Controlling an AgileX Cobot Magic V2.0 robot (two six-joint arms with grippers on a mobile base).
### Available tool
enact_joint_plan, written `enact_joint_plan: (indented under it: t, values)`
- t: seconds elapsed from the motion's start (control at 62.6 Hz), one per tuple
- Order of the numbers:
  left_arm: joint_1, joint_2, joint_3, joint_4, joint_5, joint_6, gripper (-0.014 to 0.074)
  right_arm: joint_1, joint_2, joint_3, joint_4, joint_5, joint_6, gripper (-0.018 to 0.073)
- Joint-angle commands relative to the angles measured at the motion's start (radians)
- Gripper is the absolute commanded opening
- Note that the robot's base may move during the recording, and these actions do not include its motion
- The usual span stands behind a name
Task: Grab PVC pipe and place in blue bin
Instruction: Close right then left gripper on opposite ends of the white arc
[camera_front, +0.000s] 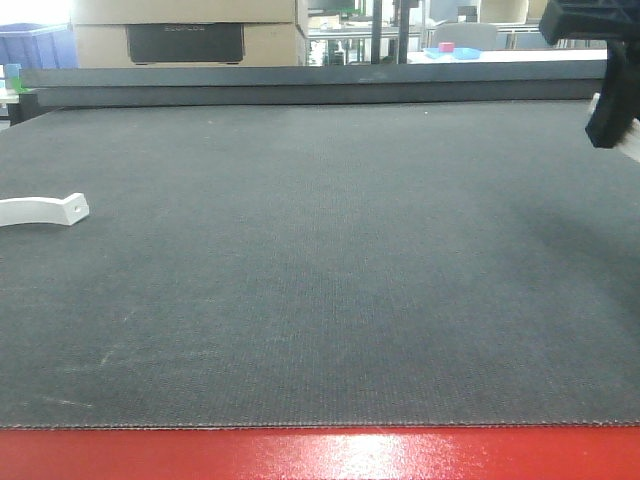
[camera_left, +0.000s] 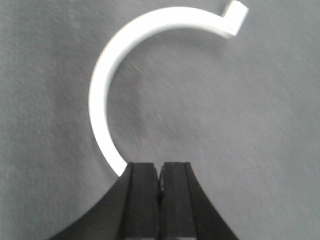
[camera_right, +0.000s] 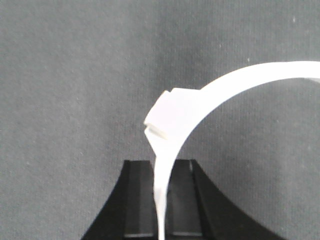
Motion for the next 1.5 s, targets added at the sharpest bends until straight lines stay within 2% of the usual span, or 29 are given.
enact_joint_plan:
  t: [0.0,0.16,0.335,0.447,0.591,0.671,1.165,1.277,1.453,1.485]
  values:
    - [0.043,0.052,-0.044,-0.02,0.025,0.02,-0.0111,0.003,-0.009,-0.004,-0.009,0.003,-0.008,-0.0168]
    - [0.091,0.107,-0.043,-0.018,0.011,0.079,-0.0111,0.003,-0.009,-0.004,-0.009,0.003,-0.008,-0.0168]
    - [0.085,0.156,-0.043,-0.018,-0.028,0.106,-0.0104,0.003,-0.009,-0.004,-0.009,-0.029,-0.008,-0.0168]
    - [0.084,0.186,-0.043,-0.018,-0.057,0.106,0.0012,0.003,-0.009,-0.004,-0.009,-0.033,-0.008,-0.0168]
    - [0.084,0.213,-0.042,-0.018,-0.092,0.106,0.0246,0.003,-0.009,-0.004,-0.009,-0.031,-0.008,-0.0168]
    - [0.084,0.235,-0.042,-0.015,-0.102,0.106,0.0303,0.003,-0.009,-0.004,-0.009,-0.031,-0.008,-0.0168]
    - [0.084,0.324,-0.04,-0.017,-0.111,0.102,0.0181,0.003,-0.009,-0.004,-0.009,-0.025,-0.008,-0.0168]
    - [0.084,0.324,-0.04,-0.017,-0.111,0.102,0.0094,0.003,-0.009,-0.004,-0.009,-0.022,-0.008,-0.0168]
    - [0.084,0.324,-0.04,-0.015,-0.111,0.102,-0.0114,0.003,-0.009,-0.004,-0.009,-0.022,-0.008,-0.0168]
    - [0.084,0.324,-0.04,-0.015,-0.111,0.099,-0.0111,0.003,-0.009,-0.004,-0.009,-0.022,-0.008,-0.0168]
